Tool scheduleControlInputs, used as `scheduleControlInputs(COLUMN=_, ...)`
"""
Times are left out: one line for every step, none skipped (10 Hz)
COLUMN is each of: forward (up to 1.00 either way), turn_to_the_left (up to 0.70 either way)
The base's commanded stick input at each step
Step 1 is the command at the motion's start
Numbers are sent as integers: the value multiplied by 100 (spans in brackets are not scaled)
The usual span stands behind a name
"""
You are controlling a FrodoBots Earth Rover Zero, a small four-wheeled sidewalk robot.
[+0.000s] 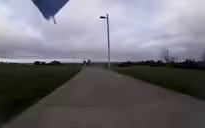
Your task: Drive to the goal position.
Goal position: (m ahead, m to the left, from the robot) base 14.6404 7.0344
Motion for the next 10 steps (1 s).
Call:
scheduleControlInputs(forward=85, turn_to_the_left=0)
scheduleControlInputs(forward=85, turn_to_the_left=34)
scheduleControlInputs(forward=85, turn_to_the_left=34)
scheduleControlInputs(forward=85, turn_to_the_left=0)
scheduleControlInputs(forward=85, turn_to_the_left=0)
scheduleControlInputs(forward=85, turn_to_the_left=0)
scheduleControlInputs(forward=85, turn_to_the_left=0)
scheduleControlInputs(forward=85, turn_to_the_left=0)
scheduleControlInputs(forward=85, turn_to_the_left=0)
scheduleControlInputs(forward=85, turn_to_the_left=0)
